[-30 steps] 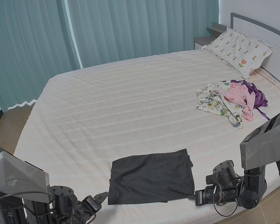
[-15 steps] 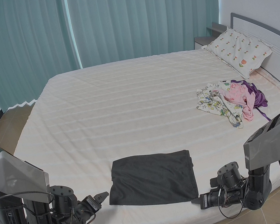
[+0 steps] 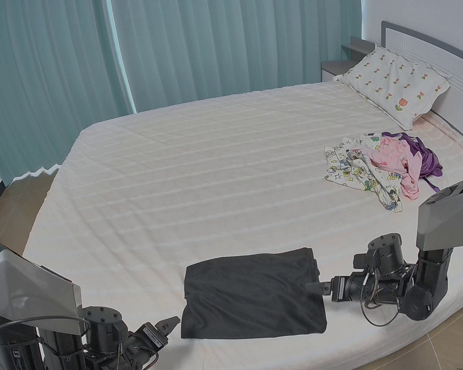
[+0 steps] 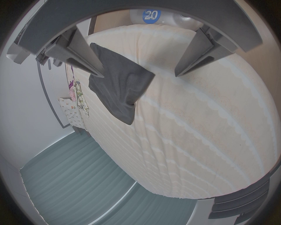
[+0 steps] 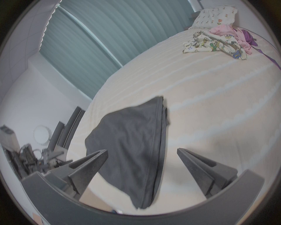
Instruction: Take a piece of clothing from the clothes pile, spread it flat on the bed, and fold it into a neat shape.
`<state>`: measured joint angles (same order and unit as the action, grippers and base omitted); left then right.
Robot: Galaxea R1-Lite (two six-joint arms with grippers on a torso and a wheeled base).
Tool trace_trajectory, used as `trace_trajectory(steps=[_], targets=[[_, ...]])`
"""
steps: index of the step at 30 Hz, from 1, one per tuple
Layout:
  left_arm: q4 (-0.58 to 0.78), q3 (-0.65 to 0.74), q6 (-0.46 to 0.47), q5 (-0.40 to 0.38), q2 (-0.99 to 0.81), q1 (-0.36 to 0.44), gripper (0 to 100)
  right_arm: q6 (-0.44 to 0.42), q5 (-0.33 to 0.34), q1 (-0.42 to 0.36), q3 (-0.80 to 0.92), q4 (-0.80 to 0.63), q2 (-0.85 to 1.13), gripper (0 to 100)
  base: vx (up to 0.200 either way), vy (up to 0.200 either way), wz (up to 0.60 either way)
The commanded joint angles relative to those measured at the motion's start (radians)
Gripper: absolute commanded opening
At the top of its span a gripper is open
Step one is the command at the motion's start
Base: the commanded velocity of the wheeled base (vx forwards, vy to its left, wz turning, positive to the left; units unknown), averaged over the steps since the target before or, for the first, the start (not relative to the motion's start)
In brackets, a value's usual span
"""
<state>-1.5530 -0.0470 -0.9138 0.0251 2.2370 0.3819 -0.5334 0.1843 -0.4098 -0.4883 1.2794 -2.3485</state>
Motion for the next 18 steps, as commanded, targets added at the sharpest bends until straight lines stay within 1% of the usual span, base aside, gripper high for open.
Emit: trace_trajectory(steps=[1, 3, 7, 13, 16, 17, 18], targets=[[-0.018, -0.001, 0.0, 0.003, 0.009, -0.001, 100, -0.06, -0.02, 0.037, -0.223, -0.115, -0.092, 100, 0.0, 0.0, 0.0], [-0.018, -0.001, 0.0, 0.001, 0.009, -0.001, 100, -0.092, -0.023, 0.039, -0.319, -0.186, -0.117, 100, 0.0, 0.0, 0.0], [-0.018, -0.002, 0.0, 0.001, 0.01, -0.001, 100, -0.105, -0.028, 0.043, -0.45, -0.314, -0.15, 100, 0.0, 0.0, 0.0], [-0.018, -0.016, 0.0, 0.003, 0.023, 0.0, 100, -0.102, -0.062, 0.062, -0.59, -0.426, -0.178, 100, 0.0, 0.0, 0.0], [-0.018, -0.02, -0.003, 0.003, 0.024, 0.0, 100, -0.102, -0.066, 0.068, -0.641, -0.463, -0.195, 100, 0.0, 0.0, 0.0], [-0.018, -0.022, -0.01, 0.001, 0.024, 0.002, 100, -0.1, -0.066, 0.072, -0.661, -0.486, -0.201, 0, 0.0, 0.0, 0.0], [-0.018, -0.022, -0.016, -0.001, 0.023, 0.002, 100, -0.102, -0.065, 0.072, -0.678, -0.506, -0.204, 0, 0.0, 0.0, 0.0]])
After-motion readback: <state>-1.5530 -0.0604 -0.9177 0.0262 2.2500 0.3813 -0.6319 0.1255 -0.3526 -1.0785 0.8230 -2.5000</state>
